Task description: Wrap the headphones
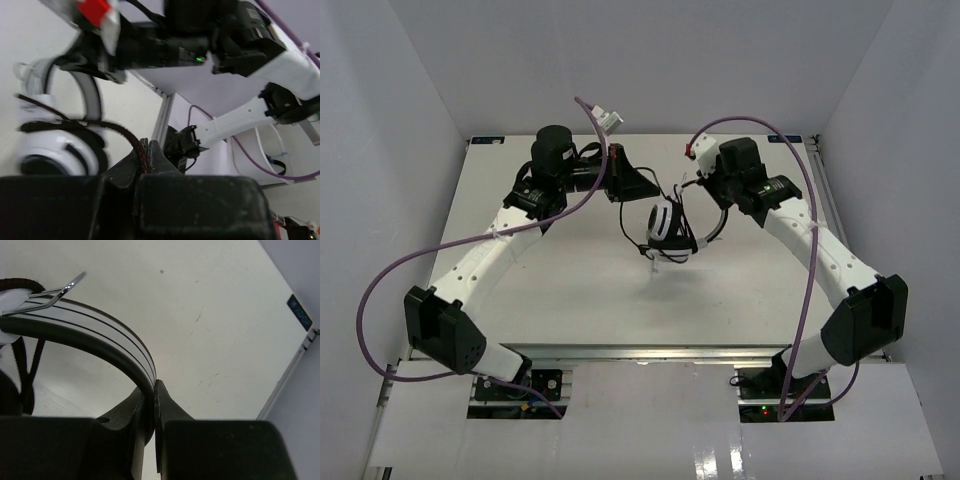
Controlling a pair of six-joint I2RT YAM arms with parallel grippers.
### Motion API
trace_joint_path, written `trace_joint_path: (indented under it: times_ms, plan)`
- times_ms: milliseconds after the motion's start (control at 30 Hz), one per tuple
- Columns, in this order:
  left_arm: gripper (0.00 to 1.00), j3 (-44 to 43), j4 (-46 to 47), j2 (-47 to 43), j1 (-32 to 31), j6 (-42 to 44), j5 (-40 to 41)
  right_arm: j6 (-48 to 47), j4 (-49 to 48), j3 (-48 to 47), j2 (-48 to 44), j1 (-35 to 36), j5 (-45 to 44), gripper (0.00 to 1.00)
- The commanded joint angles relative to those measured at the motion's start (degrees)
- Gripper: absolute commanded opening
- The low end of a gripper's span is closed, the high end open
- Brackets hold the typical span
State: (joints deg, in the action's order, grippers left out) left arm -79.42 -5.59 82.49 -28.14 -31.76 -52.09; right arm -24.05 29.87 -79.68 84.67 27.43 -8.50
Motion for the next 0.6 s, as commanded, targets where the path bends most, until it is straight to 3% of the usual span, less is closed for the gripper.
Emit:
trace_joint_path:
  times_ms: [0,367,567]
  plan:
    - [0.06,4.21,4.74,-4.31,-6.01,-5.06,-0.24,7.95,0.94,-9.34,5.54,-0.6,-8.05,0.08]
    - [0.12,9.68,9.86,4.33,-17.06,-7.2,8.06,14.91,3.33,-15.03,7.19,-2.6,-0.69,0.08]
    - [0.25,7.42,11.28,12.01,-25.5,-5.14,13.41,18.35,5.33,-19.75,8.14,-8.41,7.07,0.08]
